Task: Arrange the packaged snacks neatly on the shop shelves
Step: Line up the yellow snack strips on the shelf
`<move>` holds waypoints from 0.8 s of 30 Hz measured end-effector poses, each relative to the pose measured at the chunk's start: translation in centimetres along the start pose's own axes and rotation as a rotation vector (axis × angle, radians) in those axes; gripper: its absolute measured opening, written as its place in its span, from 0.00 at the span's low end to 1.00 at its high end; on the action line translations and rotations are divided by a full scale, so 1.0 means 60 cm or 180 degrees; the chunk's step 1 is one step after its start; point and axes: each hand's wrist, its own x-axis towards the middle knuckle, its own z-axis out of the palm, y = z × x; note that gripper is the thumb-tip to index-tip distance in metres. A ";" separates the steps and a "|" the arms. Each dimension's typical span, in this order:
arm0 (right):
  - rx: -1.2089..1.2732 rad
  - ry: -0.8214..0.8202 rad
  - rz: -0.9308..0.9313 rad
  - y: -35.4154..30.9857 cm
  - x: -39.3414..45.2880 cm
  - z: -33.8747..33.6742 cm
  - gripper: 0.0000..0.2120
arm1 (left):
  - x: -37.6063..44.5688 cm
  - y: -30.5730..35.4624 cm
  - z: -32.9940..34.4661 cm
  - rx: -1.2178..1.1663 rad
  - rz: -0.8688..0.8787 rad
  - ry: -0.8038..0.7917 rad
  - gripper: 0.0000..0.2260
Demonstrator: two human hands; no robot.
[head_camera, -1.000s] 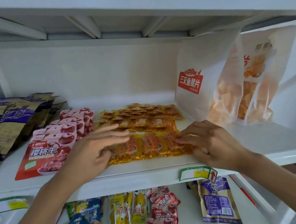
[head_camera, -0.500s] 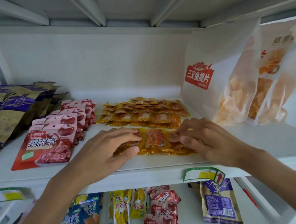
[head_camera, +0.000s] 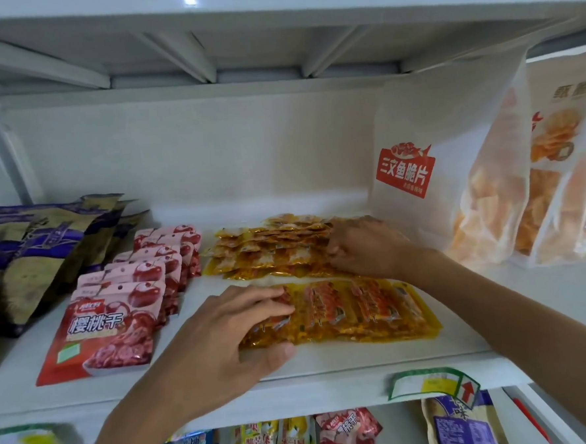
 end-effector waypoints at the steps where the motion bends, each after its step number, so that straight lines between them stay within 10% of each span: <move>1: -0.0056 0.0124 0.0074 -0.004 0.003 -0.002 0.09 | -0.001 0.000 -0.001 0.0021 -0.0033 -0.0033 0.30; 8: 0.0124 0.0812 0.0278 -0.014 0.033 -0.088 0.09 | 0.009 0.027 -0.033 -0.0884 -0.0523 0.0923 0.36; 12: 0.0391 0.0875 0.0202 -0.027 0.050 -0.152 0.08 | 0.100 -0.006 -0.071 -0.0206 -0.1237 0.1106 0.49; 17: 0.0789 0.0957 0.0196 -0.026 0.042 -0.207 0.11 | 0.153 -0.077 -0.100 -0.0468 -0.1045 0.1143 0.09; 21: 0.2636 0.0206 0.0381 0.001 -0.006 -0.219 0.16 | 0.128 -0.089 -0.147 -0.1882 -0.1003 0.0960 0.07; 24: 0.4128 -0.0386 0.0552 0.016 -0.044 -0.197 0.21 | 0.115 -0.081 -0.159 -0.2891 -0.1045 0.0371 0.24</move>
